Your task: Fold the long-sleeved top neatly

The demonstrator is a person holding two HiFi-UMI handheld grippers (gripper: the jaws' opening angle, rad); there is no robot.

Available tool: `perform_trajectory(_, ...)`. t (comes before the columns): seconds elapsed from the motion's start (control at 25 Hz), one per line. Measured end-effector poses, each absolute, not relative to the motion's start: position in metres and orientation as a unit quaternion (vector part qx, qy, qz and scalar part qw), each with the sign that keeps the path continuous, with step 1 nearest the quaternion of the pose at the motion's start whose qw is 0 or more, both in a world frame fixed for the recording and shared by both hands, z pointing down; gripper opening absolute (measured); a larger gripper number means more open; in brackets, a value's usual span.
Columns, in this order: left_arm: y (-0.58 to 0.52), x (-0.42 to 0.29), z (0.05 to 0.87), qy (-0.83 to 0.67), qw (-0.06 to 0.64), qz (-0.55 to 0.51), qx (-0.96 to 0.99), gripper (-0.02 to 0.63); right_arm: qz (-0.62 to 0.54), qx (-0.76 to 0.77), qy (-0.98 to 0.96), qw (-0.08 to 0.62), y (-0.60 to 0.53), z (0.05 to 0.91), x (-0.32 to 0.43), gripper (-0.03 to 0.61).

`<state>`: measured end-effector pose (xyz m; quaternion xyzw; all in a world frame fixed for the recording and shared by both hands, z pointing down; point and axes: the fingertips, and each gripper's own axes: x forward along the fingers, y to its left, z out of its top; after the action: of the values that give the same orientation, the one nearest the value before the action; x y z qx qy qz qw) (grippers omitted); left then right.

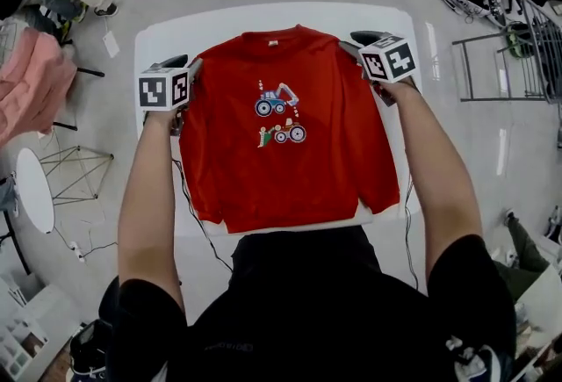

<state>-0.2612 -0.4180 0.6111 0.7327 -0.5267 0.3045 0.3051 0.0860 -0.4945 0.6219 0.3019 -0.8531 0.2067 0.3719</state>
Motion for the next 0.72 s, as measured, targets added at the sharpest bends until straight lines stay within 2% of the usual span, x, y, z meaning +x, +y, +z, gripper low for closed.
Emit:
perform_trajectory(0.16, -0.391, -0.274, 0.592, -0.521, 0.311, 0.271, 0.747, 0.14, 0.304, 0.333, -0.844, 0.29, -0.474, 0.603, 0.122, 0.164)
perform_trajectory(0.48, -0.347, -0.261, 0.605, -0.481, 0.369, 0.281, 0.744, 0.178, 0.346, 0.334, -0.802, 0.355, -0.427, 0.646, 0.15, 0.173)
perform_trajectory(0.72, -0.343, -0.25, 0.614, -0.484, 0.396, 0.267, 0.733, 0.178, 0.378, 0.346, -0.781, 0.355, -0.403, 0.654, 0.154, 0.163)
